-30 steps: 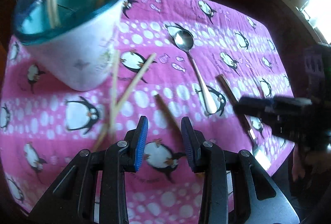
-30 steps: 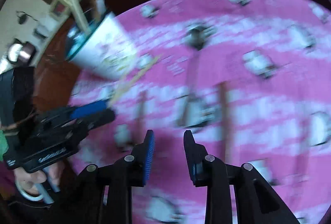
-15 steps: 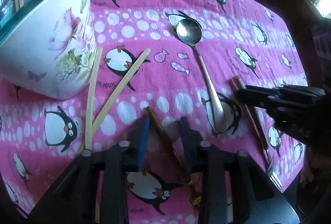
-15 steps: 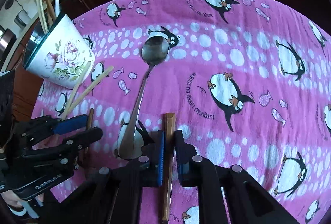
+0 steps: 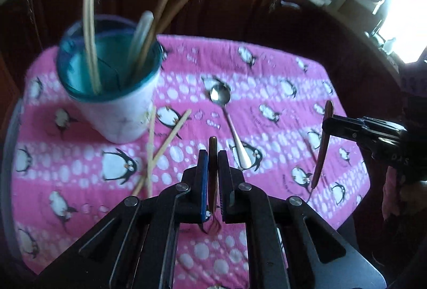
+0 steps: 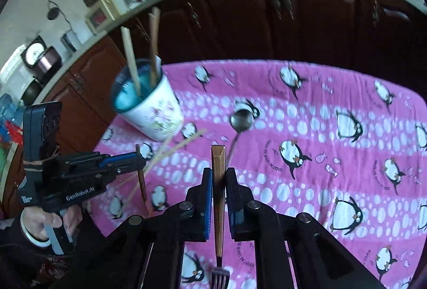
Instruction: Organize utensils
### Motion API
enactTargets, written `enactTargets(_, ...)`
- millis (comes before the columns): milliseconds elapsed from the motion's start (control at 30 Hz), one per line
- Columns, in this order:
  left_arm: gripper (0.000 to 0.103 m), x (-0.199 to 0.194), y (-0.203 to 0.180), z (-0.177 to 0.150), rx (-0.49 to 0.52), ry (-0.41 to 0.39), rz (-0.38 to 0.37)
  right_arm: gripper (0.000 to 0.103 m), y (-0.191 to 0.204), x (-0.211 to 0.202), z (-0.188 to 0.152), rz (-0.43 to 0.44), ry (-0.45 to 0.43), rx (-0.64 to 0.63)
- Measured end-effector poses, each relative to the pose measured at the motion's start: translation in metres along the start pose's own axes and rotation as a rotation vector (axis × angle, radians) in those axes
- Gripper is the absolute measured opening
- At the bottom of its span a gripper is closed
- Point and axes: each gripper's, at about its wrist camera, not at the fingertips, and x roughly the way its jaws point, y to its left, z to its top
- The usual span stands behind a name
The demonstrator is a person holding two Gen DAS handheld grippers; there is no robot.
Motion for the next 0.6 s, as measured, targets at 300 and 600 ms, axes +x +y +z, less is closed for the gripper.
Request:
enactTargets(300, 0.006, -0.042, 0.008, 0.005, -0.008, -0.088, 0.024, 0.009, 0.027, -0.028, 0.011, 0.024, -0.067, -0.047)
enactTargets(600, 0.006, -0.103, 0.033, 0.031, -0.027, -0.203, 0.045, 0.009, 0.069, -0.045, 0.056, 0.102, -0.160, -0.094)
